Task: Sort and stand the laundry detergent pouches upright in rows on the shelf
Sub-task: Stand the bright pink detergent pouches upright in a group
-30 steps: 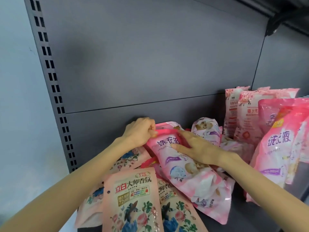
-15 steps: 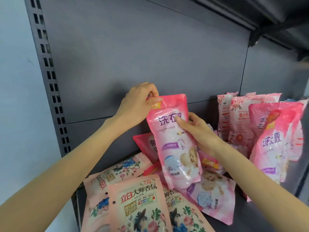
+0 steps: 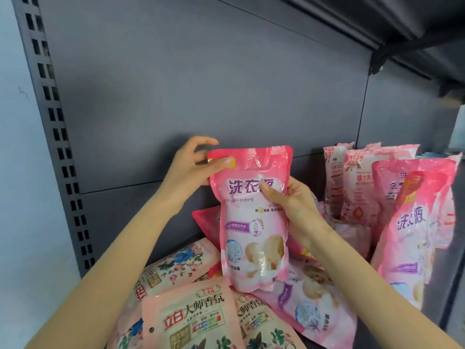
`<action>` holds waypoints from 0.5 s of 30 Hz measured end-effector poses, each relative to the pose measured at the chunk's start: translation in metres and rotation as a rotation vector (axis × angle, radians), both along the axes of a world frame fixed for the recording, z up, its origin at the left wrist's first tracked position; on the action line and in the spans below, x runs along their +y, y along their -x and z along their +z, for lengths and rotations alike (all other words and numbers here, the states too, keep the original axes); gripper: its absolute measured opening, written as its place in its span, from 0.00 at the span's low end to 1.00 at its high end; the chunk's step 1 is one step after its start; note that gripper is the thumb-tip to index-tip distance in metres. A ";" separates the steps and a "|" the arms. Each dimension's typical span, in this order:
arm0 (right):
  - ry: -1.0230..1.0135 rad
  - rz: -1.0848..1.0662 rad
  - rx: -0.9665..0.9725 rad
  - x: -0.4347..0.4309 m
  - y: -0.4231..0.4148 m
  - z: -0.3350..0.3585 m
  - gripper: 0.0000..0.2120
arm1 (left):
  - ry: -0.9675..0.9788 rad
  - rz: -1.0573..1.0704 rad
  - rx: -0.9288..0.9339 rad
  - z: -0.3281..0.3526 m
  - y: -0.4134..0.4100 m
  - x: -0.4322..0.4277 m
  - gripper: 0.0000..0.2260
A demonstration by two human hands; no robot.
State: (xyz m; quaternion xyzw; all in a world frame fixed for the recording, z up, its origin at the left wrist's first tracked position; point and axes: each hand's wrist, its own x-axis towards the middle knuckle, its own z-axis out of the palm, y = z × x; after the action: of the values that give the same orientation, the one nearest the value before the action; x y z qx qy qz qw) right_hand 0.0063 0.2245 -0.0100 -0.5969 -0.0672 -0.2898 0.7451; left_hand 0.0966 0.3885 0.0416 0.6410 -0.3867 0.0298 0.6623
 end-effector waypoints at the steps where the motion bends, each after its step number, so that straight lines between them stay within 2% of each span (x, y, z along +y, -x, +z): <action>1: -0.001 0.005 -0.004 0.000 -0.002 0.000 0.08 | -0.024 -0.028 0.055 -0.003 0.000 0.001 0.15; 3: 0.009 0.012 -0.005 0.001 -0.007 -0.001 0.08 | -0.058 -0.064 0.102 -0.009 -0.002 0.002 0.12; 6: 0.040 0.014 -0.003 0.003 -0.008 -0.001 0.08 | 0.034 -0.035 0.107 -0.014 -0.002 0.000 0.07; 15: 0.139 -0.053 -0.020 0.002 0.008 0.002 0.12 | 0.196 0.019 0.015 -0.013 0.012 -0.009 0.05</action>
State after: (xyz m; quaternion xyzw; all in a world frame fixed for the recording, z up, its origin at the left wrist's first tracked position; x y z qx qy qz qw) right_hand -0.0017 0.2268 -0.0084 -0.6459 -0.0788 -0.3102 0.6931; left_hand 0.0851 0.3796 0.0282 0.5772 -0.3708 0.0690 0.7243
